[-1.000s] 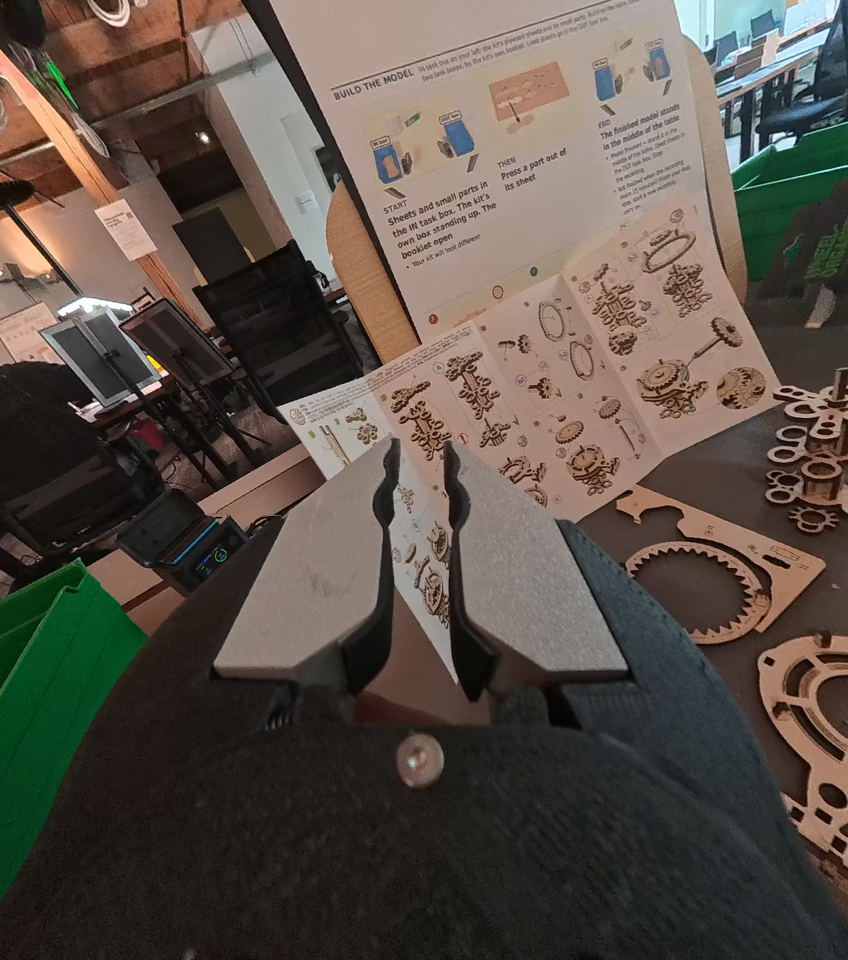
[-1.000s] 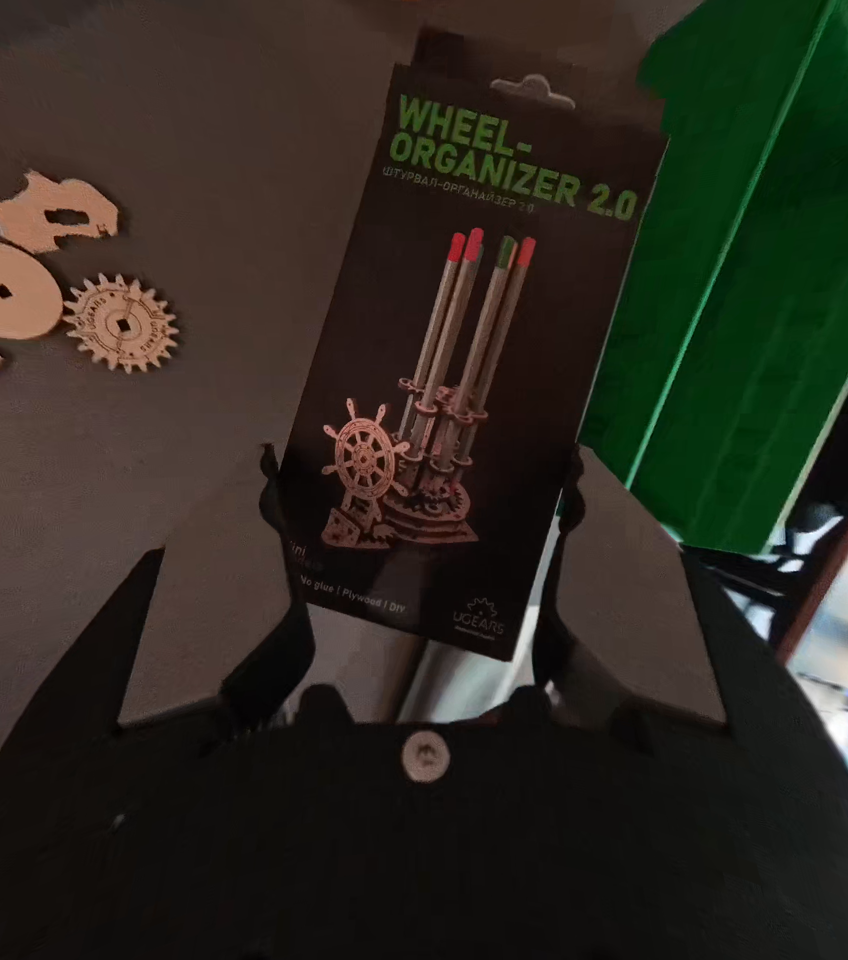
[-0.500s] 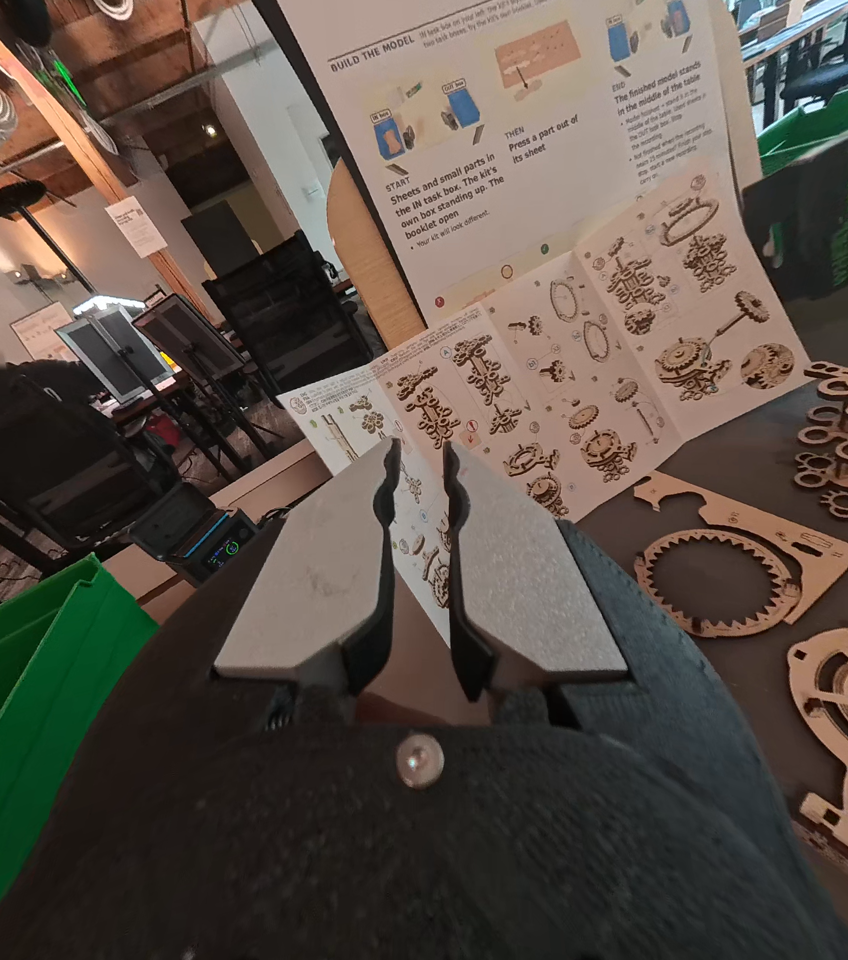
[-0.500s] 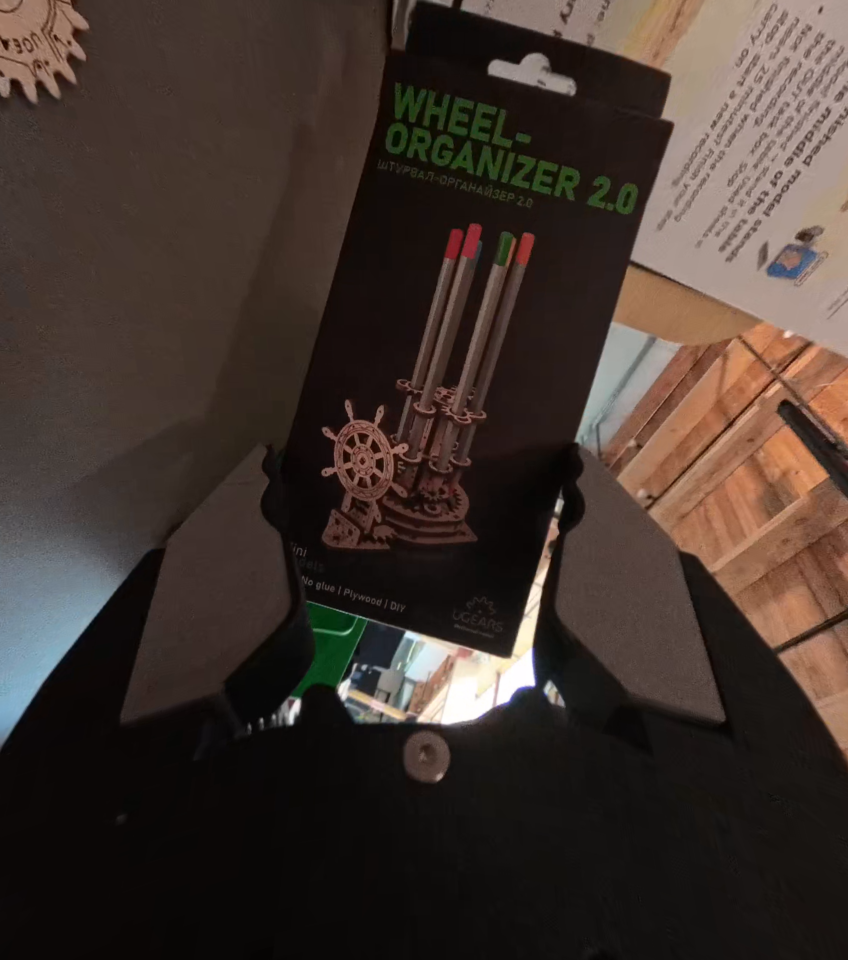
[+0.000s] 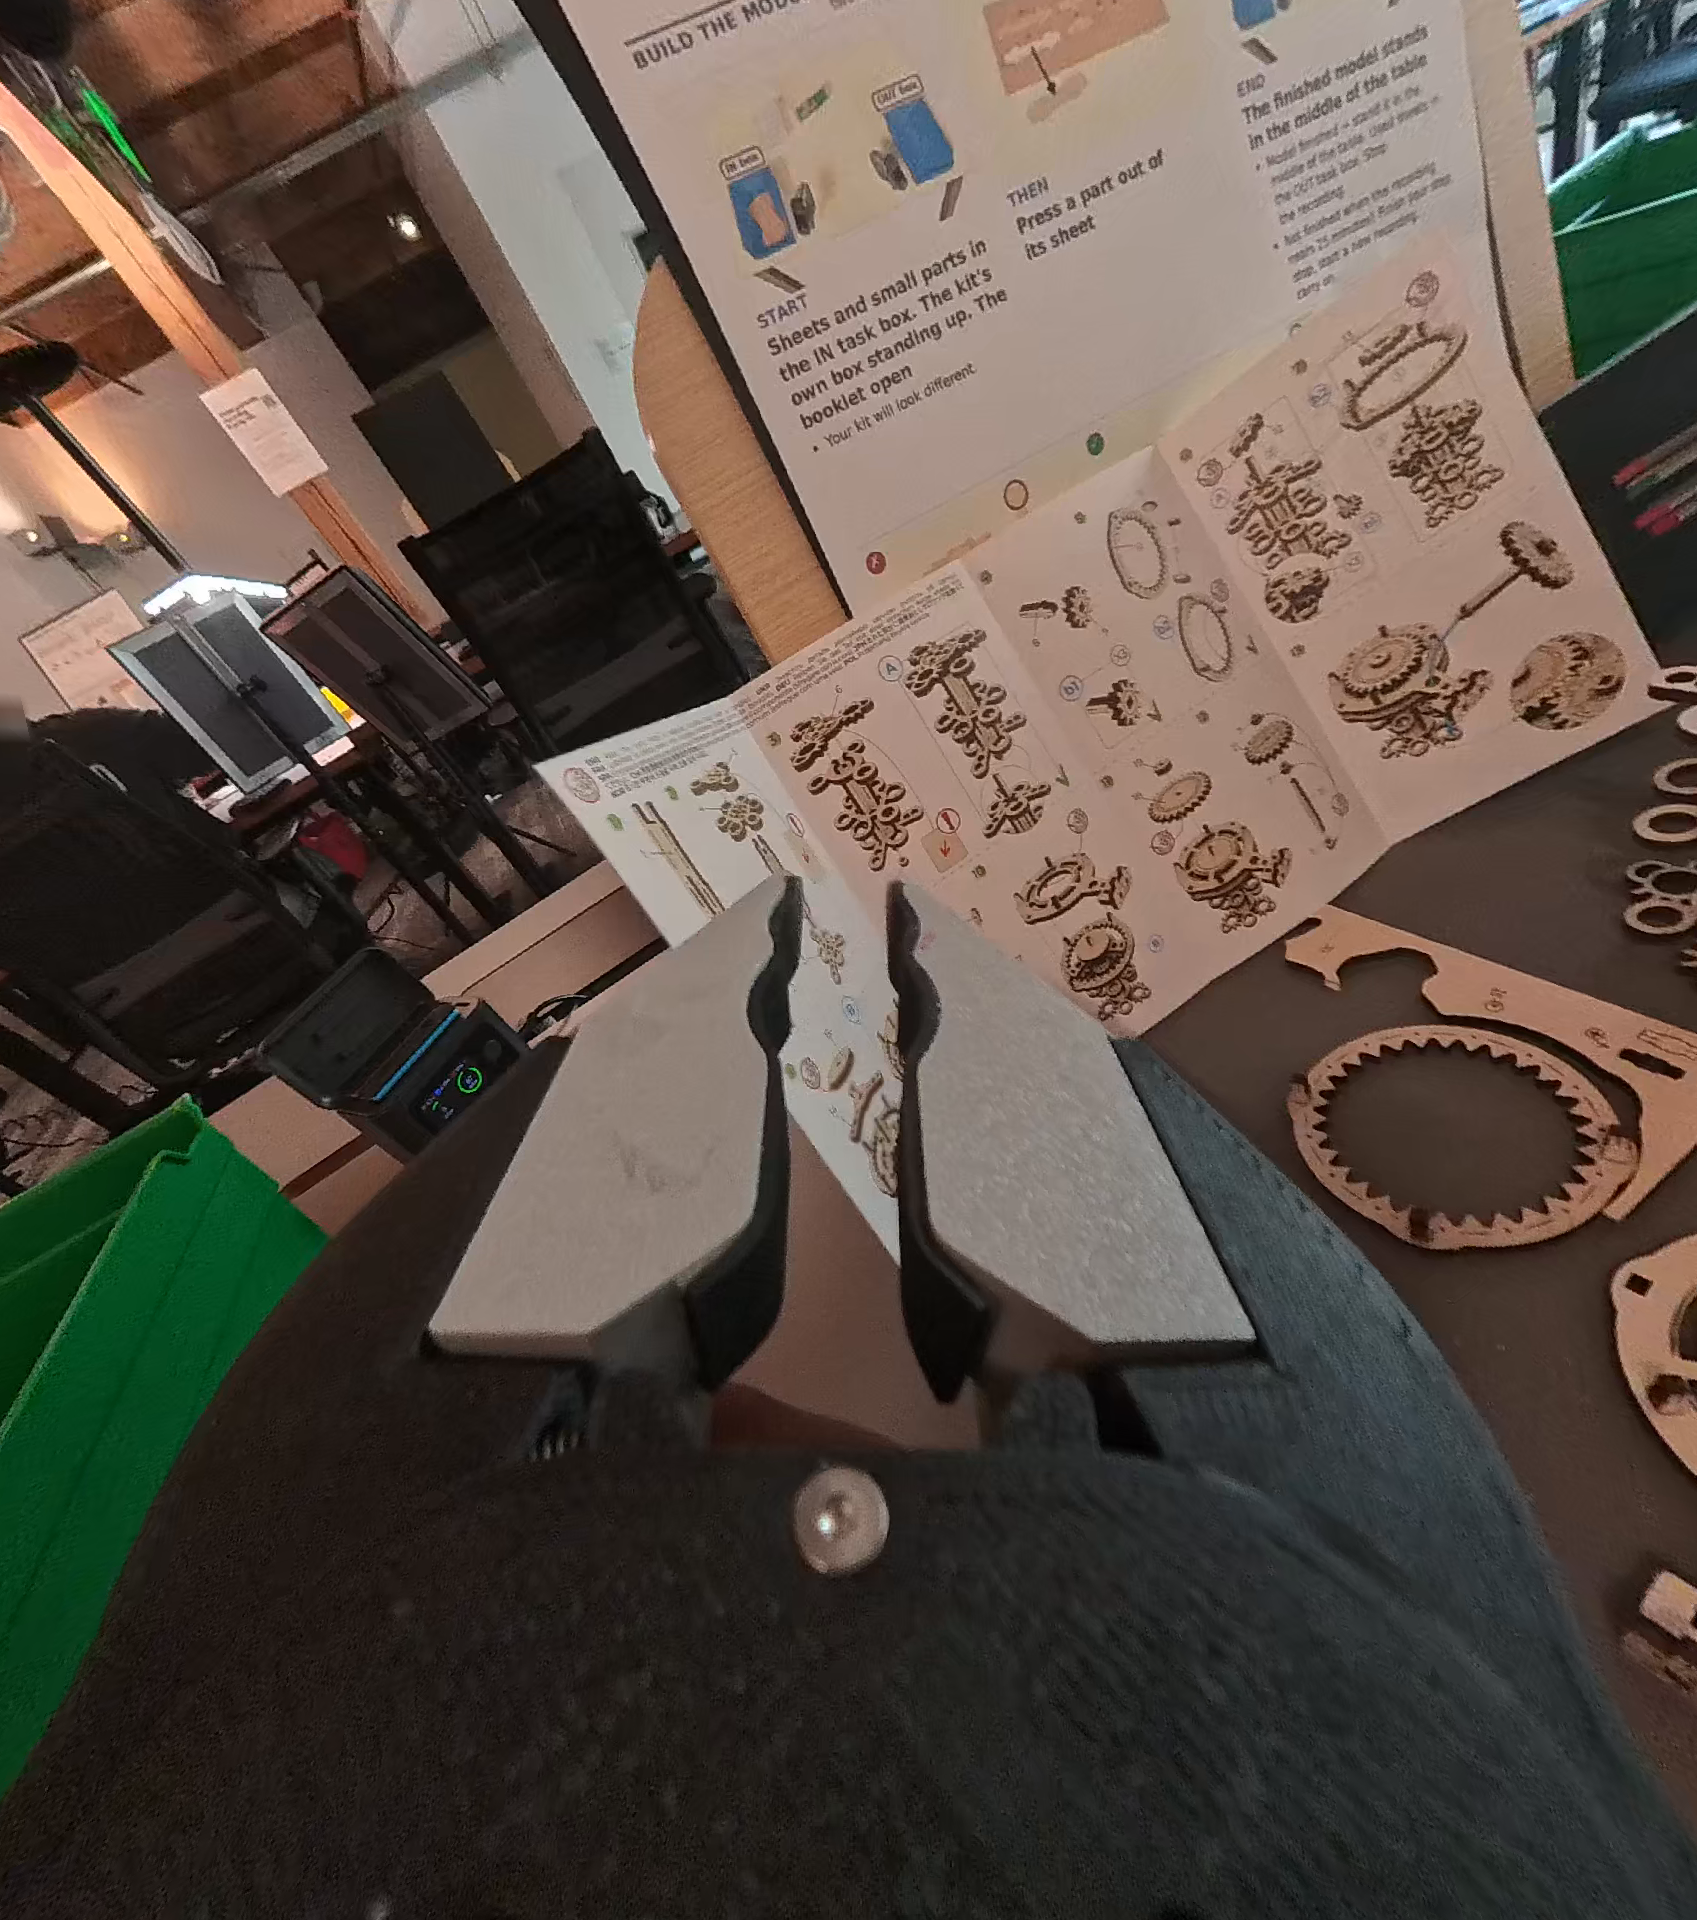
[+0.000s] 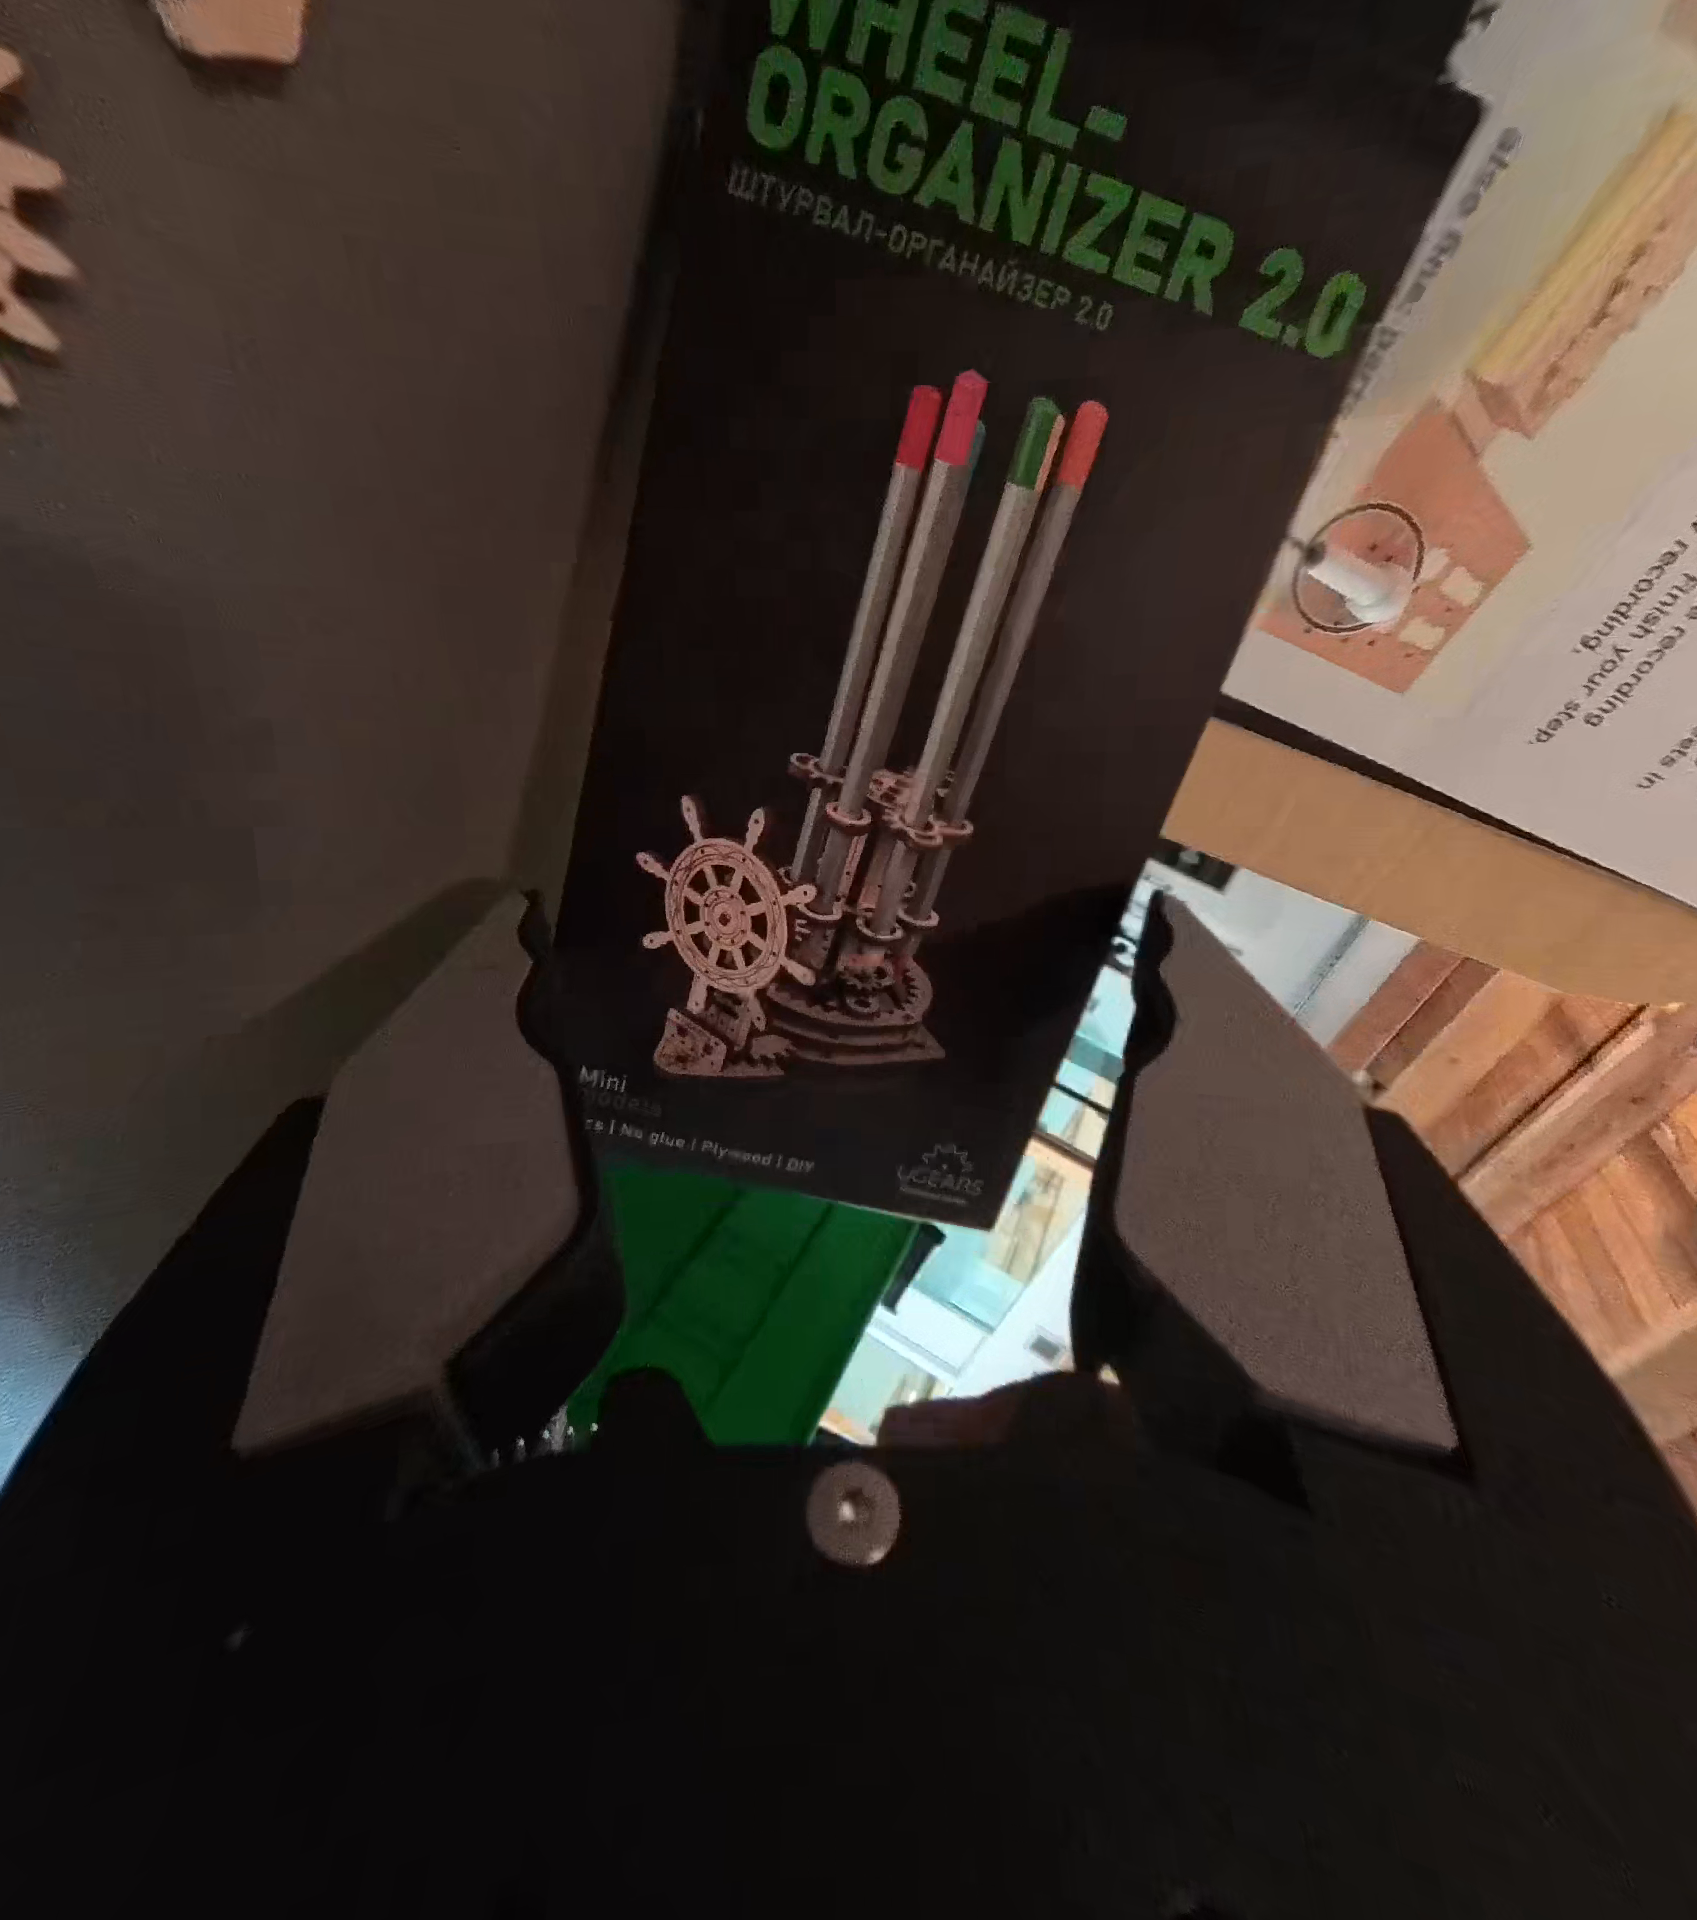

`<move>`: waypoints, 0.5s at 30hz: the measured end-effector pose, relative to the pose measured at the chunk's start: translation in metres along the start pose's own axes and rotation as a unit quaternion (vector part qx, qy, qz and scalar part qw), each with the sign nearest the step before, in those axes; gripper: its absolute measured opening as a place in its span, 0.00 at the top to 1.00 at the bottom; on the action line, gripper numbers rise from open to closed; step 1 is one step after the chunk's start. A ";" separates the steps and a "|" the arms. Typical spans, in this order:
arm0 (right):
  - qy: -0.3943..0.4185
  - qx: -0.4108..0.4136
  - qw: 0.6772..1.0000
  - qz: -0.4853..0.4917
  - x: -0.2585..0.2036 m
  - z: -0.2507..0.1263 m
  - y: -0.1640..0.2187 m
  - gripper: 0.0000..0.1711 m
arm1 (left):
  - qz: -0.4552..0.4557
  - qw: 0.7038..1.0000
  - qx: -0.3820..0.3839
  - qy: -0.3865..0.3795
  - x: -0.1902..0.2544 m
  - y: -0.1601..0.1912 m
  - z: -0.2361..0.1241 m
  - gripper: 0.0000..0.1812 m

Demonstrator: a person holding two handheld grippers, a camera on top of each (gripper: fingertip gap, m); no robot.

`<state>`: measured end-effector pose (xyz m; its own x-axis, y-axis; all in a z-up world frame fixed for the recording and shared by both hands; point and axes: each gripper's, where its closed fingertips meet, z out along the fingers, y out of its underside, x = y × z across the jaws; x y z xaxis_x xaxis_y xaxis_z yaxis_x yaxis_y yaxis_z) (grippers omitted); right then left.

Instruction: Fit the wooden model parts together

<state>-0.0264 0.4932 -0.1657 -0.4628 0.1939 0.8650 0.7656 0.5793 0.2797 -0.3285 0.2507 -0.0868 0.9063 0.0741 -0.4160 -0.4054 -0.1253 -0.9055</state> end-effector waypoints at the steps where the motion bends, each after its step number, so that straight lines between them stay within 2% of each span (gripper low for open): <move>1: -0.001 0.004 1.000 0.010 0.004 -0.002 0.000 0.31 | 0.003 1.000 -0.002 0.001 0.001 0.001 0.001 0.92; 4: -0.022 0.000 0.999 0.049 0.011 -0.012 0.013 0.27 | 0.003 1.000 -0.008 0.004 0.003 0.004 0.002 0.92; 7: -0.035 -0.018 0.993 0.113 0.020 -0.028 0.037 0.30 | 0.005 1.000 -0.009 0.006 0.004 0.005 0.003 0.92; 9: -0.011 -0.028 0.985 0.167 0.032 -0.041 0.053 0.32 | 0.005 1.000 -0.009 0.005 0.004 0.005 0.003 0.92; 11: 0.014 -0.021 0.968 0.251 0.042 -0.055 0.062 0.35 | 0.004 1.000 -0.010 0.003 0.003 0.006 0.003 0.92; 13: 0.018 0.018 0.939 0.342 0.042 -0.069 0.056 0.38 | 0.002 1.000 -0.014 0.001 0.002 0.008 0.005 0.92; 15: 0.012 0.035 0.924 0.381 0.030 -0.076 0.046 0.40 | 0.001 1.000 -0.019 -0.003 0.001 0.011 0.006 0.92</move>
<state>0.0290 0.4650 -0.0953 0.2097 0.5496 0.8087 0.8336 0.3318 -0.4417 -0.3332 0.2556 -0.0978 0.9052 0.0791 -0.4176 -0.4016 -0.1620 -0.9014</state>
